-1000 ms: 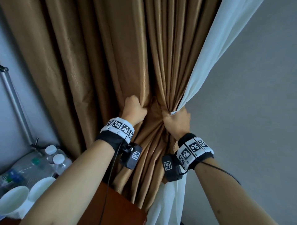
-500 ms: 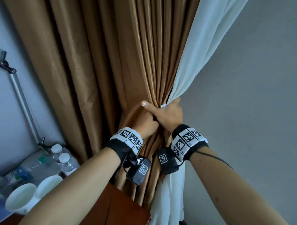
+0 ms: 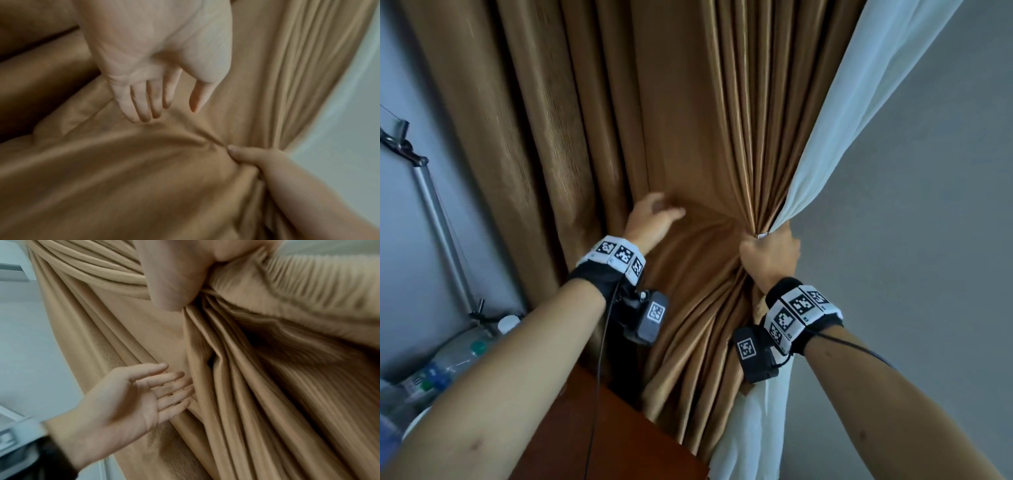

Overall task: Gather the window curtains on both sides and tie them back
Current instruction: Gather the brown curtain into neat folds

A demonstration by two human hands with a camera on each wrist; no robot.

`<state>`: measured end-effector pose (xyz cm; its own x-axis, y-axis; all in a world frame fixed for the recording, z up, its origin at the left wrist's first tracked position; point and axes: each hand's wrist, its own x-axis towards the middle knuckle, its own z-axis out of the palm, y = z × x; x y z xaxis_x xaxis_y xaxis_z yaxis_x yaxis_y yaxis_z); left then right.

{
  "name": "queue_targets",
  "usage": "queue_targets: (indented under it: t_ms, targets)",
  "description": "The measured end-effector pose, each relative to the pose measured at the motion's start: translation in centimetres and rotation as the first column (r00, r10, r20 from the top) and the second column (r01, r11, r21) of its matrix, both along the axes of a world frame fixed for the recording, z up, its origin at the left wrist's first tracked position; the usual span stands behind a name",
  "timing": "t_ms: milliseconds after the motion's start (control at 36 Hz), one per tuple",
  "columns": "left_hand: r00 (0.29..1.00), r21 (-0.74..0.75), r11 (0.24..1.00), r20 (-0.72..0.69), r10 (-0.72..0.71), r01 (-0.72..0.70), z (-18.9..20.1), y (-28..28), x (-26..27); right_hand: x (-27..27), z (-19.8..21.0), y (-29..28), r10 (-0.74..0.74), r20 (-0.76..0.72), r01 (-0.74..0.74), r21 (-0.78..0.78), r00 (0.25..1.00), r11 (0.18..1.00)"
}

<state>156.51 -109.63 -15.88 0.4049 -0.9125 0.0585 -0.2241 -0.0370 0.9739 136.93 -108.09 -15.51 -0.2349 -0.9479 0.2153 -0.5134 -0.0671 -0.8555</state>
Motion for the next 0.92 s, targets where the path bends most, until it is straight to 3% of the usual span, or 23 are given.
queue_targets:
  t_ms: [111,194,361,667,917]
  targets:
    - [0.970,-0.003,0.991,-0.203,0.131,-0.135,2.0,-2.2,2.1,-0.3,-0.2,-0.8,-0.021,-0.012,0.021,-0.008,1.000,1.000]
    - [0.950,0.044,0.981,-0.246,0.194,-0.189,2.2,-4.1,3.4,-0.4,-0.1,-1.5,-0.027,-0.020,0.027,0.000,0.999,1.000]
    - [0.937,-0.002,0.999,-0.348,-0.036,0.038,1.8,-4.8,0.9,0.0,0.0,-3.0,-0.058,-0.041,0.058,0.002,0.997,0.998]
    - [0.998,-0.070,0.997,-0.036,-0.048,0.045,-1.4,-2.1,-2.5,0.8,0.0,-3.6,-0.076,-0.050,0.074,-0.033,0.996,0.997]
    - [0.973,-0.056,0.998,0.229,-0.025,0.039,-1.4,1.8,-5.7,0.5,-0.3,-2.2,-0.016,-0.058,0.014,-0.031,0.998,0.999]
